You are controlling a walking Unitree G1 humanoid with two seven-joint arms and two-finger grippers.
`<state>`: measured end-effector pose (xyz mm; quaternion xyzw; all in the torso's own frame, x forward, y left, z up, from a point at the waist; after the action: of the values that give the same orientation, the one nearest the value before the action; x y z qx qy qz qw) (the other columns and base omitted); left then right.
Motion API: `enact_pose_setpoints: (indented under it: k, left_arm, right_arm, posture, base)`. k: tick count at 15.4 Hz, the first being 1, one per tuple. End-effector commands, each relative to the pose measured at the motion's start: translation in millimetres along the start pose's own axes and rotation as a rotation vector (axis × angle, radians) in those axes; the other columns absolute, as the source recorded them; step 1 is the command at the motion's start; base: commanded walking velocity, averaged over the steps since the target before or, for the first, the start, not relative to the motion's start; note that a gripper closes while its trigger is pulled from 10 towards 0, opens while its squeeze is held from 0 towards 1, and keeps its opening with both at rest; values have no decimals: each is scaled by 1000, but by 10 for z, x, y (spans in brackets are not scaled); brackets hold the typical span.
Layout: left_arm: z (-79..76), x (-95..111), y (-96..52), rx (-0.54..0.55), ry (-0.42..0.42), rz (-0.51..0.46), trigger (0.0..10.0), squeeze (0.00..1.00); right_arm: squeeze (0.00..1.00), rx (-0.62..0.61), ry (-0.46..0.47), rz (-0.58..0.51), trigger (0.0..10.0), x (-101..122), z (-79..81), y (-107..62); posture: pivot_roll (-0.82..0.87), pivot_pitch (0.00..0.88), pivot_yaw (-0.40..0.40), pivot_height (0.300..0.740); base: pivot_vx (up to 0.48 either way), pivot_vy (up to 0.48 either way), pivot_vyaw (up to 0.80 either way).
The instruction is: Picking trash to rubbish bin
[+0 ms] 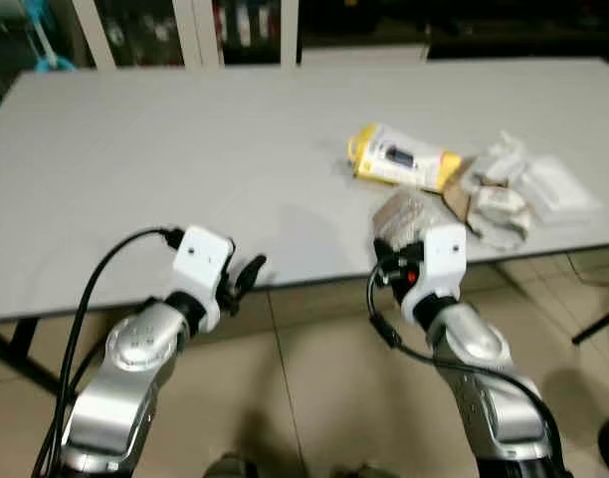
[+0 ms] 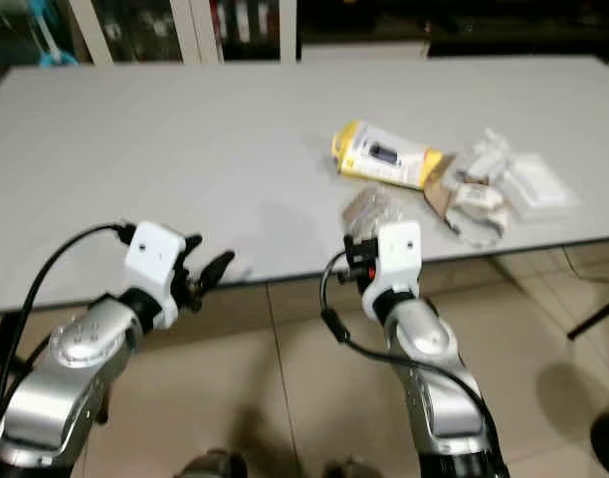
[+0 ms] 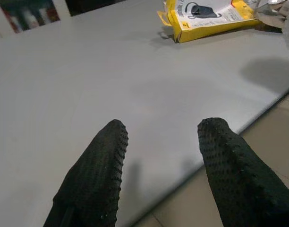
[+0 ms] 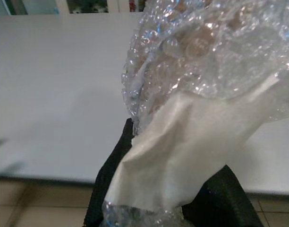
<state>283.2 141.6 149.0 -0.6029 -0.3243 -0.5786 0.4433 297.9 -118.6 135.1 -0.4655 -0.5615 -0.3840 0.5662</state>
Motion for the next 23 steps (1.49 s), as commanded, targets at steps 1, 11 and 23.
enact_pose_setpoints:
  k: [1,11,23]
  left_arm:
    - [-35,-14,8,-22,-8,5,10000,0]
    - [-76,-136,2,-12,-50,23,10000,0]
    - [-89,-362,-75,44,-86,7,10000,0]
  right_arm:
    - [0,-19,-2,7,10000,-14,-40,-25]
    - [0,-54,-12,79,10000,-211,-61,-116]
    - [0,-165,-36,164,10000,-461,-215,-235]
  posture:
    - [-12,65,-17,740]
    - [-19,78,-16,740]
    - [-48,78,-43,740]
  base:
    - [-247,0,0]
    - [-146,0,-208]
    - [0,0,-800]
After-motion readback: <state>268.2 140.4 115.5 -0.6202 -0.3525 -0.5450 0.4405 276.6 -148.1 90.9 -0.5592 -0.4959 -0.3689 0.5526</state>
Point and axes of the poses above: a point about 5 cm out from each wrist's last joint towards the gripper, its own y axis pointing out of the wrist towards the gripper, its own x axis along the axis of the wrist's last joint, z = x × y, the point moved 2 cm from there along y, pointing out of the wrist towards the gripper, and after that the axes turned 8 degrees about -y, right-handed, at the moved point
